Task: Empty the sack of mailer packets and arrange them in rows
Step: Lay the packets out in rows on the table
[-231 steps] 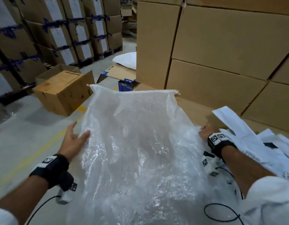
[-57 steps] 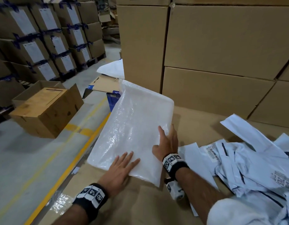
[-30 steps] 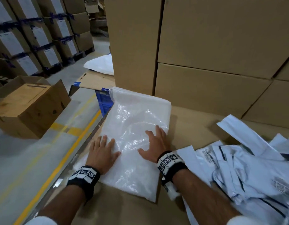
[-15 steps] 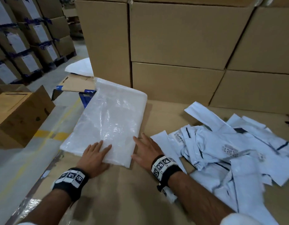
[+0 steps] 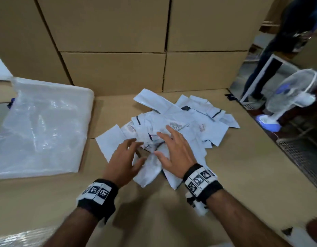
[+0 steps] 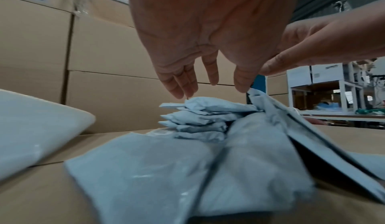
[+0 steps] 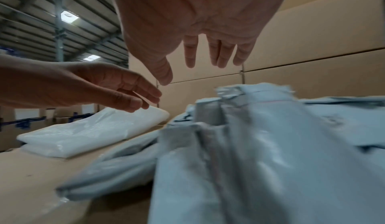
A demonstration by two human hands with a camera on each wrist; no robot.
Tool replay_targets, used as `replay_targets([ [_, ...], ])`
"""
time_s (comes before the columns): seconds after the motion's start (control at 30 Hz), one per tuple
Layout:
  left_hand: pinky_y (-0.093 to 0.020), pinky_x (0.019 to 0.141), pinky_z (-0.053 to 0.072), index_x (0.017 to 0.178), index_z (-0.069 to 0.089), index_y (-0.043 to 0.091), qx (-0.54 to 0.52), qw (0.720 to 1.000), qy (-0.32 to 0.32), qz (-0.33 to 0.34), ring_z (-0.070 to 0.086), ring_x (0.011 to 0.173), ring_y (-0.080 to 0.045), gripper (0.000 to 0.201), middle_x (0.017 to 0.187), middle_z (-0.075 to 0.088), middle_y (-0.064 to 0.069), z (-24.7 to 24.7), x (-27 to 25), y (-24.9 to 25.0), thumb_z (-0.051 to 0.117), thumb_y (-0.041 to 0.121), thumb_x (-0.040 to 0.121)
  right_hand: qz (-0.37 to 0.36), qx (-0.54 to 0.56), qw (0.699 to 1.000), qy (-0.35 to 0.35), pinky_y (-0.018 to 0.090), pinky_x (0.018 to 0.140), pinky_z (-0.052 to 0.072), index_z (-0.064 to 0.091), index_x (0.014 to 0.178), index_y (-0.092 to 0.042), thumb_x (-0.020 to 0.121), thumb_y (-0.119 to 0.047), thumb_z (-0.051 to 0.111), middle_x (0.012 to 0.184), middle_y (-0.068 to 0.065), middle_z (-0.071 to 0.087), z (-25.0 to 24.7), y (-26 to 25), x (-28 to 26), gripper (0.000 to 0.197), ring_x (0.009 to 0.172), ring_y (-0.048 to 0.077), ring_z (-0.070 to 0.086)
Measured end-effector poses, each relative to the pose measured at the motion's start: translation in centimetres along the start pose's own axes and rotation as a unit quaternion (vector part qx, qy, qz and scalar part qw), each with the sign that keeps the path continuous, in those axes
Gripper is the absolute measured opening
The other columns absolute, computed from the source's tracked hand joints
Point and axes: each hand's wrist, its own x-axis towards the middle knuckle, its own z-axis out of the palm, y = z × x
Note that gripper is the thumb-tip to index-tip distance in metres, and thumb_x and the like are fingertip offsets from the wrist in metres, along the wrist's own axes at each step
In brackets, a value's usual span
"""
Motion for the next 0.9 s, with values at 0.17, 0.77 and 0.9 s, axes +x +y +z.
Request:
replay_targets([
  [0.17, -0.037, 0.101, 0.045, 0.134, 0.05, 0.029, -0.002, 1.0, 0.003, 0.021, 0.049, 0.124, -0.022, 0.052, 0.14, 0.046, -0.001, 3.7, 2.7, 5.1, 0.057, 0.056, 0.09, 0.06, -0.019, 0.997, 0.046, 0.046, 0.112, 0.038, 0.053, 0.14, -0.022, 0.087, -0.048, 0.066, 0.153, 0.012, 0.042, -3.6, 8.7, -3.8, 0.06, 0.138, 0.031, 0.041],
  [0.77, -0.04, 0.102, 0.042, 0.128, 0.061, 0.03, 0.07, 0.995, 0.063, -0.024, 0.052, 0.125, -0.026, 0.043, 0.133, 0.058, -0.005, 10.4, 12.8, 12.4, 0.05, 0.052, 0.092, 0.047, 0.08, 0.993, -0.07, 0.057, 0.123, 0.01, 0.027, 0.155, -0.038, 0.072, -0.077, 0.051, 0.165, 0.013, 0.017, -3.5, 21.4, 1.0, 0.094, 0.154, 0.03, 0.013],
  [0.9, -0.049, 0.119, 0.02, 0.154, 0.026, 0.027, 0.188, 0.977, -0.003, -0.104, 0.019, 0.147, -0.036, 0.094, 0.16, 0.022, -0.018, 8.6, 15.4, 9.2, 0.062, 0.069, 0.078, -0.021, -0.029, 0.983, -0.18, 0.058, 0.123, 0.004, 0.016, 0.155, -0.045, 0.067, -0.077, 0.063, 0.167, 0.007, -0.002, -1.4, 21.5, 0.7, 0.104, 0.155, 0.03, 0.003],
])
